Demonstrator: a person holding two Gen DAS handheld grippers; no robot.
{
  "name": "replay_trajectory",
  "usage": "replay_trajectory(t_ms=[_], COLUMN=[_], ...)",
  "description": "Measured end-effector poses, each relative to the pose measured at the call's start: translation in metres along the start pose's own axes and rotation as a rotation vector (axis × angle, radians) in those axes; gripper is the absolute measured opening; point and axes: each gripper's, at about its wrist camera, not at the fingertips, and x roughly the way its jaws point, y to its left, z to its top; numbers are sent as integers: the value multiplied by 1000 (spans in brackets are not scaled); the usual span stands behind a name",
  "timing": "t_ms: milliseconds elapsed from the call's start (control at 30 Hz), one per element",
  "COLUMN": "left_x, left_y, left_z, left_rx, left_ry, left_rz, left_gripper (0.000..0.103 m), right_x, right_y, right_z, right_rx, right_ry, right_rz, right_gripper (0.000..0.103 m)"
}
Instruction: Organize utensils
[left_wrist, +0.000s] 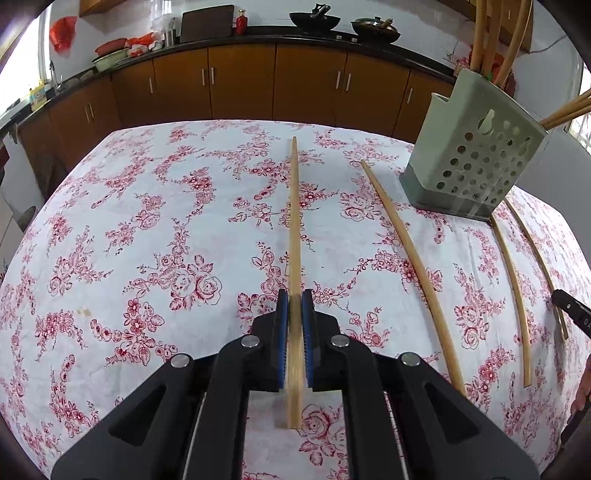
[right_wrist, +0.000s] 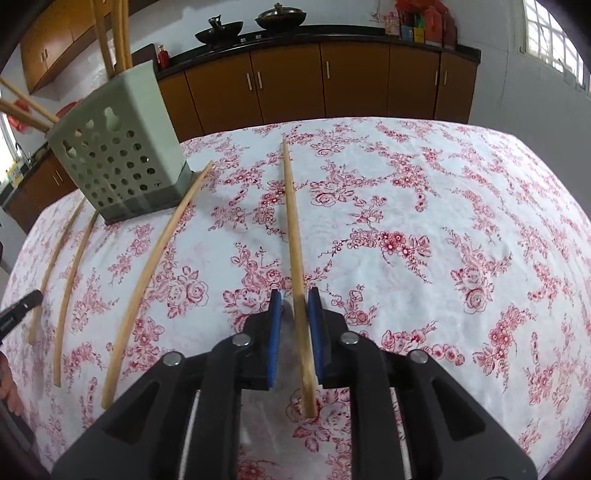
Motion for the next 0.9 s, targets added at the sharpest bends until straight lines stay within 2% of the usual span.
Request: replay_trajectory(t_ms=[433, 700, 900], left_x=[0, 0, 0], left_y=[3, 1, -2], left_z=[0, 0, 0], left_rx=[-18, -7, 3], left_ry=[-1, -1, 0], left_rz=[-19, -4, 7], left_gripper=[9, 9, 9], right_x=[2, 1, 1], right_y=[4, 8, 8], right_z=[0, -1, -1], right_rx=[-35, -56, -54], right_ry=[-4, -2, -2], right_rz=[-29, -24, -21], right_gripper=[18, 29, 31])
